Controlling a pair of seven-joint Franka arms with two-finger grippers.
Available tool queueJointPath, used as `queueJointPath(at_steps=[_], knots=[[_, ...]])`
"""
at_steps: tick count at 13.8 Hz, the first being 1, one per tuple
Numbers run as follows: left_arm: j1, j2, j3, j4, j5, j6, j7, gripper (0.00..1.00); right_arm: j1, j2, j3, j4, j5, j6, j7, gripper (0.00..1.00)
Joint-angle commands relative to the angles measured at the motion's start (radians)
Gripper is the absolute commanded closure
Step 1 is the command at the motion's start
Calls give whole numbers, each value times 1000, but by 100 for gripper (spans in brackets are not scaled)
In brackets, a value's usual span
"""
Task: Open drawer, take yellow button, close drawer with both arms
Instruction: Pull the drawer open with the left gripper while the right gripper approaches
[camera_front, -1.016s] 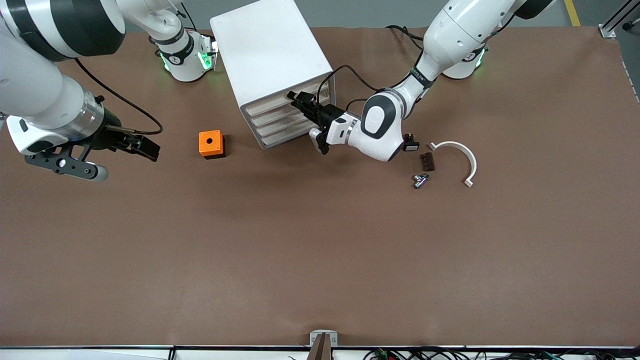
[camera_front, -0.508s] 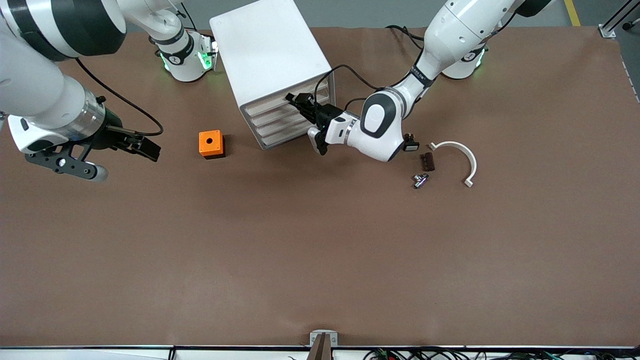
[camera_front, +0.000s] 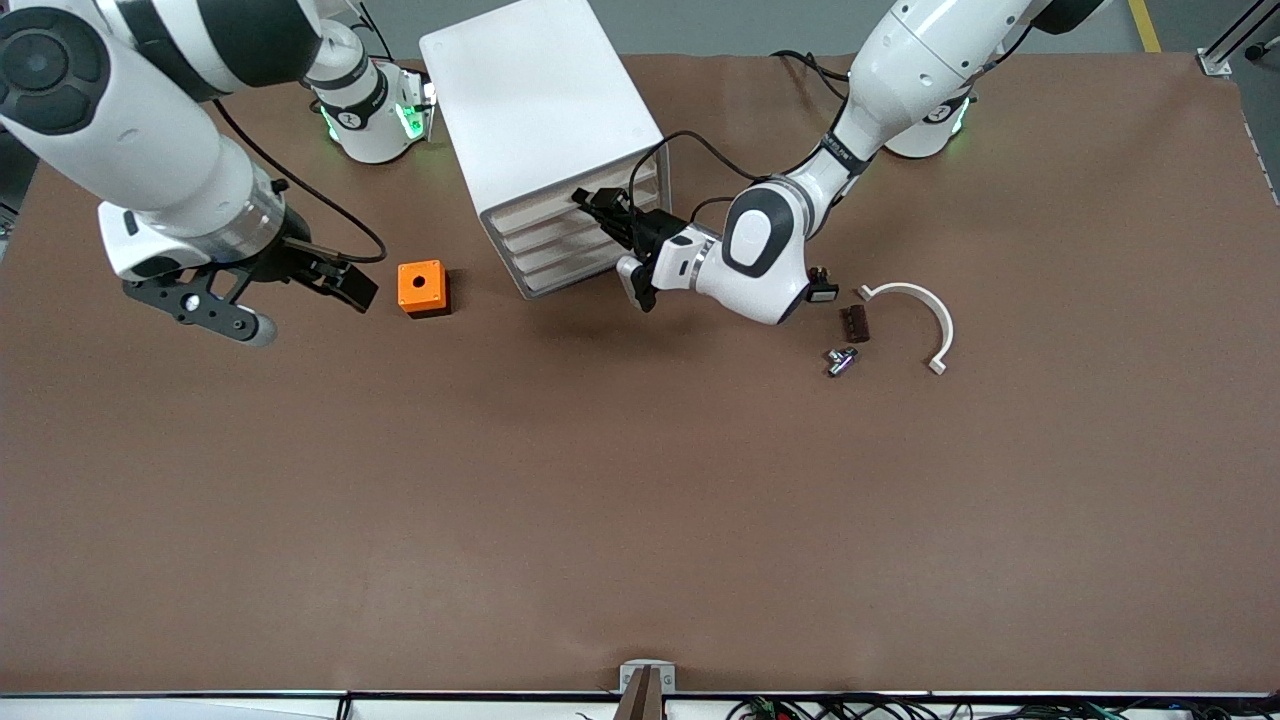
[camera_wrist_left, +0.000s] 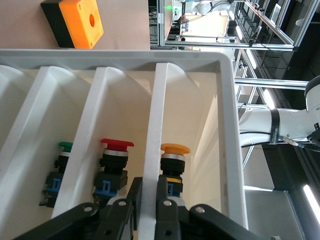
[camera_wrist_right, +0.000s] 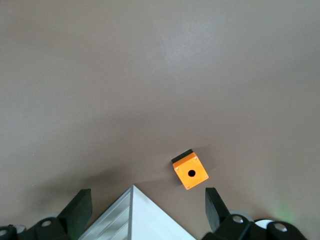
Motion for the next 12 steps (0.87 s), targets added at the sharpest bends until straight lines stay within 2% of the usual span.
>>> queueJointPath(at_steps=[1, 5, 9, 12], knots=[[57, -1, 5, 23, -20, 13, -25, 100, 31, 1, -5, -5, 2, 11, 63, 0], [123, 35, 12, 73, 20, 10, -34, 100, 72, 14, -5, -5, 4, 38, 150, 0], [165, 72, 19, 133, 39, 10, -39, 100, 149, 36, -5, -5, 5, 77, 325, 0], [166, 74, 59, 153, 65, 7, -40, 100, 199, 66, -5, -5, 83, 104, 469, 0]])
